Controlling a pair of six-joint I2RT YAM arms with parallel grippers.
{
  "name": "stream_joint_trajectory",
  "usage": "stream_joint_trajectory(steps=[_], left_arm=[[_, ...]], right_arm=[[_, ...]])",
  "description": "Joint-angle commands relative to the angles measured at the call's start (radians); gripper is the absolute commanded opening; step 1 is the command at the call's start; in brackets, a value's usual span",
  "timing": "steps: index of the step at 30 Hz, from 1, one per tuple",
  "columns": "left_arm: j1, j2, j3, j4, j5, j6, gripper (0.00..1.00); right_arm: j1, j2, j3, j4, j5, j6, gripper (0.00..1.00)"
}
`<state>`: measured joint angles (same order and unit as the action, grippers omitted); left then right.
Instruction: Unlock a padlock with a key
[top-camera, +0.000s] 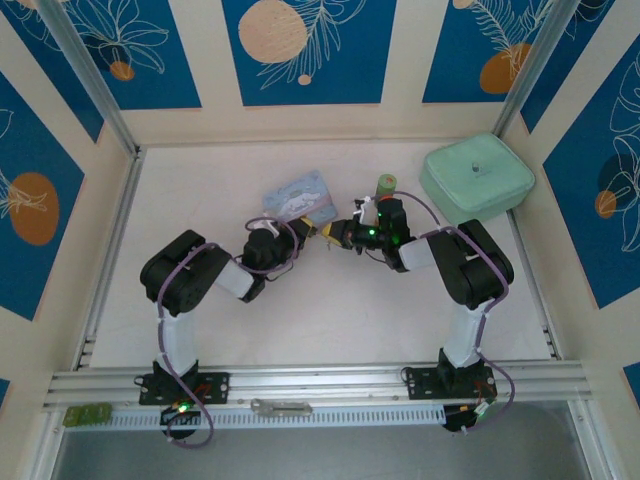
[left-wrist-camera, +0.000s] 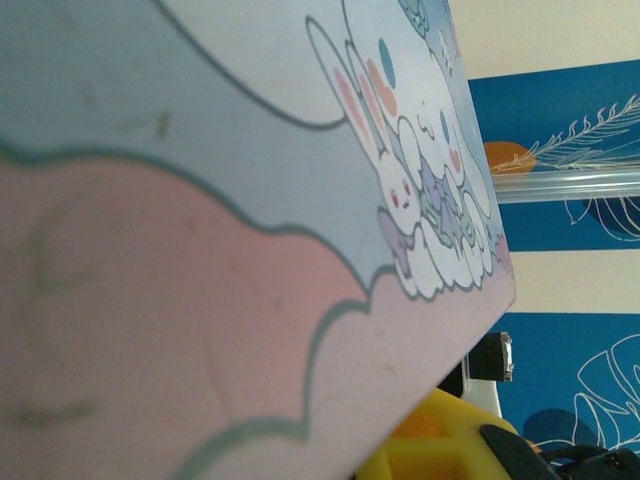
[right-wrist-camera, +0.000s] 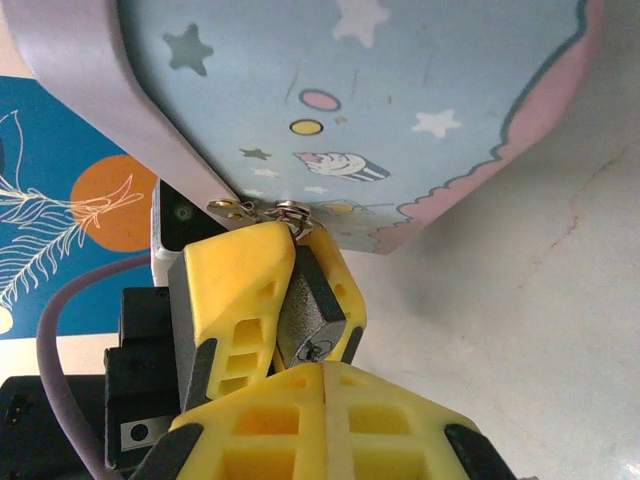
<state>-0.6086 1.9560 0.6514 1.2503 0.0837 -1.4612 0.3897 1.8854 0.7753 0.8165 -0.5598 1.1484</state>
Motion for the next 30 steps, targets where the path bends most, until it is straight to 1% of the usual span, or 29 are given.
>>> stream_joint_trajectory(steps=[1, 4, 7, 10, 13, 20, 24, 30], left_arm=[[-0.048, -0.020, 0.003, 0.154, 0.126, -0.017, 0.00], [-0.049, -0.021, 0.003, 0.158, 0.093, -0.029, 0.00], [-0.054, -0.038, -0.003, 0.154, 0.046, -0.025, 0.00], [-0.056, -0.048, -0.001, 0.147, 0.009, -0.019, 0.00], [-0.062, -0.046, 0.005, 0.152, -0.017, -0.018, 0.00], [-0.071, -0.040, 0.020, 0.158, -0.017, -0.034, 0.00], [-0.074, -0.045, 0.027, 0.158, -0.014, -0.034, 0.00], [-0.076, -0.042, 0.058, 0.158, 0.043, -0.035, 0.00]], right_arm=[[0.050, 0.005, 0.034, 0.026, 0.053, -0.026, 0.00], [0.057, 0.013, 0.003, 0.066, 0.085, -0.001, 0.00], [0.063, 0.025, -0.041, 0.143, 0.138, 0.074, 0.00], [0.084, 0.034, -0.090, 0.243, 0.210, 0.156, 0.00], [0.108, 0.048, -0.114, 0.317, 0.257, 0.216, 0.00], [0.118, 0.110, -0.102, 0.414, 0.266, 0.321, 0.00], [0.142, 0.135, -0.097, 0.469, 0.294, 0.387, 0.00], [0.148, 0.122, -0.071, 0.398, 0.302, 0.359, 0.00]])
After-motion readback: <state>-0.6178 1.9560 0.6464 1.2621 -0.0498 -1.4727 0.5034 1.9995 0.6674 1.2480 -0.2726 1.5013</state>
